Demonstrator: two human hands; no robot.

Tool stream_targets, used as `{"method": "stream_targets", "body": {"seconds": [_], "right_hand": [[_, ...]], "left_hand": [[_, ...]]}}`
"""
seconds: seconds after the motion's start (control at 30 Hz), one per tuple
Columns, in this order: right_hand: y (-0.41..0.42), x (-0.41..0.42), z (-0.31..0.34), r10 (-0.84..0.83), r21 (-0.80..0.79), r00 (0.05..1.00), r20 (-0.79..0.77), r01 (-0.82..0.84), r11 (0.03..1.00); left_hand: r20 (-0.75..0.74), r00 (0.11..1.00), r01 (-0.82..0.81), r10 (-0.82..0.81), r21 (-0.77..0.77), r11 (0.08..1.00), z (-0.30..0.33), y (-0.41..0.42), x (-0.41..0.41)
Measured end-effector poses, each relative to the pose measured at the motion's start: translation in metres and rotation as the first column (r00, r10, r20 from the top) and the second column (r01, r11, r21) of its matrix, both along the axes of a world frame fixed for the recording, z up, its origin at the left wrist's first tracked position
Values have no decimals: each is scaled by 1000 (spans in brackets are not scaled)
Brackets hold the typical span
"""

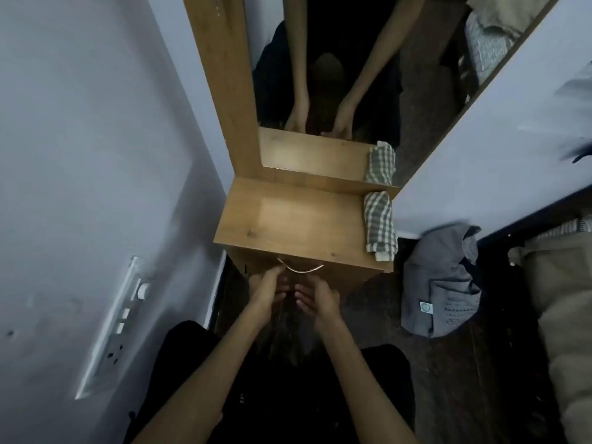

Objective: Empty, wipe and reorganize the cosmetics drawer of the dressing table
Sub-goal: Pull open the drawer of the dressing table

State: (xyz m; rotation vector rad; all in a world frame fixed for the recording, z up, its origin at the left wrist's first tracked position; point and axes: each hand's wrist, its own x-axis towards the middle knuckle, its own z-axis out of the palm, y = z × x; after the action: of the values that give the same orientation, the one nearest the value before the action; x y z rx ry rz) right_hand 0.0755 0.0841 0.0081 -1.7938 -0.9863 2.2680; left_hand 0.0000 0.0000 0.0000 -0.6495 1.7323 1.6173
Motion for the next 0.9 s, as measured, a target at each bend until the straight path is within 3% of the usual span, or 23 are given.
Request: {"method": "stream_targets", "body": {"seconds": [0.4,0.9], "right_hand": [[-10,-5,-35,-122,66,983,-138,132,989],[-5,-11,-44,-74,84,989,-130,86,993]], "left_hand": [[-25,1000,25,-19,273,962,-40,0,4],[-57,988,148,-144,90,985,-39,11,-3]]}}
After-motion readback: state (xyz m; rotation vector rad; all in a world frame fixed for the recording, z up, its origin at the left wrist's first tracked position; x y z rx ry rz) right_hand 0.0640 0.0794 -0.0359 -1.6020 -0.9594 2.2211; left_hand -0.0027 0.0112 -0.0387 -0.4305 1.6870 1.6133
